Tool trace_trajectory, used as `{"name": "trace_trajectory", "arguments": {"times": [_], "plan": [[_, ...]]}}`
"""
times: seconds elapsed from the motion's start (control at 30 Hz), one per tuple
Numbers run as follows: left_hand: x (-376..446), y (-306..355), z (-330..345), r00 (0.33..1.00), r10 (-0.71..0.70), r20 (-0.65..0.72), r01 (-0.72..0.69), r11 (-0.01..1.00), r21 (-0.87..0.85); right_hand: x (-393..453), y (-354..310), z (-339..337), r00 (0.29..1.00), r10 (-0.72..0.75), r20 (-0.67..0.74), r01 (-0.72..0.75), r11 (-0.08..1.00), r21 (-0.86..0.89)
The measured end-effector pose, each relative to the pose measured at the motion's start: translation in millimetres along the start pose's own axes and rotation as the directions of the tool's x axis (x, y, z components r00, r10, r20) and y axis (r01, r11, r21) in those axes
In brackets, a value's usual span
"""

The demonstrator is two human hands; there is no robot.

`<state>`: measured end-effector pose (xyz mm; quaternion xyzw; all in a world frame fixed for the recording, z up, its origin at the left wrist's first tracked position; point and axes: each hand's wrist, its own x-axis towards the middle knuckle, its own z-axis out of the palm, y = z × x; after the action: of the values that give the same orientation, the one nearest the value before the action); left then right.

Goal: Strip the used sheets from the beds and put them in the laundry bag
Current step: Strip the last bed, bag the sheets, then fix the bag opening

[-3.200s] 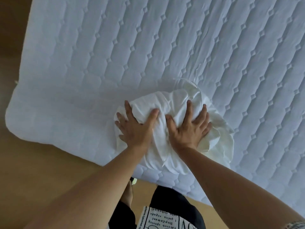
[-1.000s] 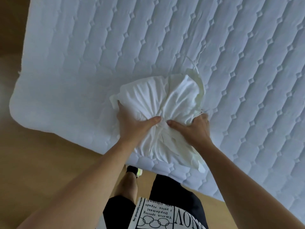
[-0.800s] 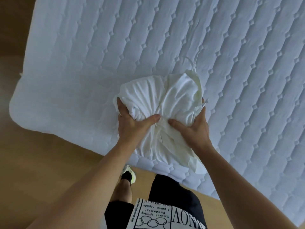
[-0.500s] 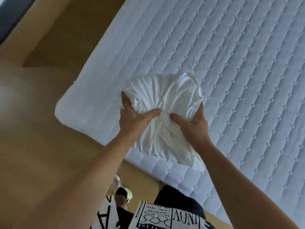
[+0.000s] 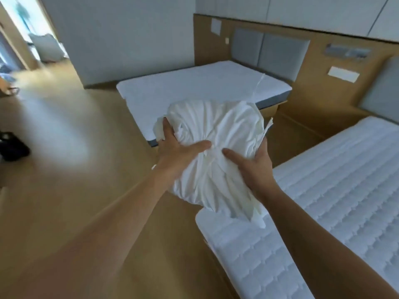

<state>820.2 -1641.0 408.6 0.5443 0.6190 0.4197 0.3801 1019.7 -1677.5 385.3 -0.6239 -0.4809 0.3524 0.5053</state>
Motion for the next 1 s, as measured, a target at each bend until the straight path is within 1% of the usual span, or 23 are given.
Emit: {"name": "trace_trajectory", "arguments": {"times": [0.1,0.2,0.3,0.47,0.67,0.83,1.0], "plan": [[20,4,-90,0.989,0.010,-0.150,-0.009,1.000,0.008,13,-53,77,0.990,-0.114,0.086,0.109,0.992,0.063],[39,-4,-161,0.965,0.013,-0.260,-0.017,1.000,-0.016,26,-91,144,0.969,-0.185,0.165,0.172,0.981,0.089],[62,-16,-213,0.942,-0.012,-0.336,0.003,1.000,-0.026,47,-116,206,0.943,-0.222,0.246,0.203,0.974,0.100],[124,-39,-274,0.896,-0.045,-0.442,0.032,0.999,-0.036,101,-133,303,0.902,-0.257,0.346,0.216,0.964,0.155],[267,-74,-324,0.852,-0.076,-0.518,0.043,0.996,-0.075,223,-139,422,0.848,-0.306,0.433,0.208,0.943,0.259],[398,-75,-357,0.832,-0.134,-0.538,0.087,0.990,-0.111,341,-159,510,0.821,-0.282,0.496,0.164,0.950,0.267],[515,-81,-398,0.811,-0.170,-0.560,0.137,0.985,-0.100,442,-179,599,0.809,-0.266,0.524,0.140,0.953,0.268]]}}
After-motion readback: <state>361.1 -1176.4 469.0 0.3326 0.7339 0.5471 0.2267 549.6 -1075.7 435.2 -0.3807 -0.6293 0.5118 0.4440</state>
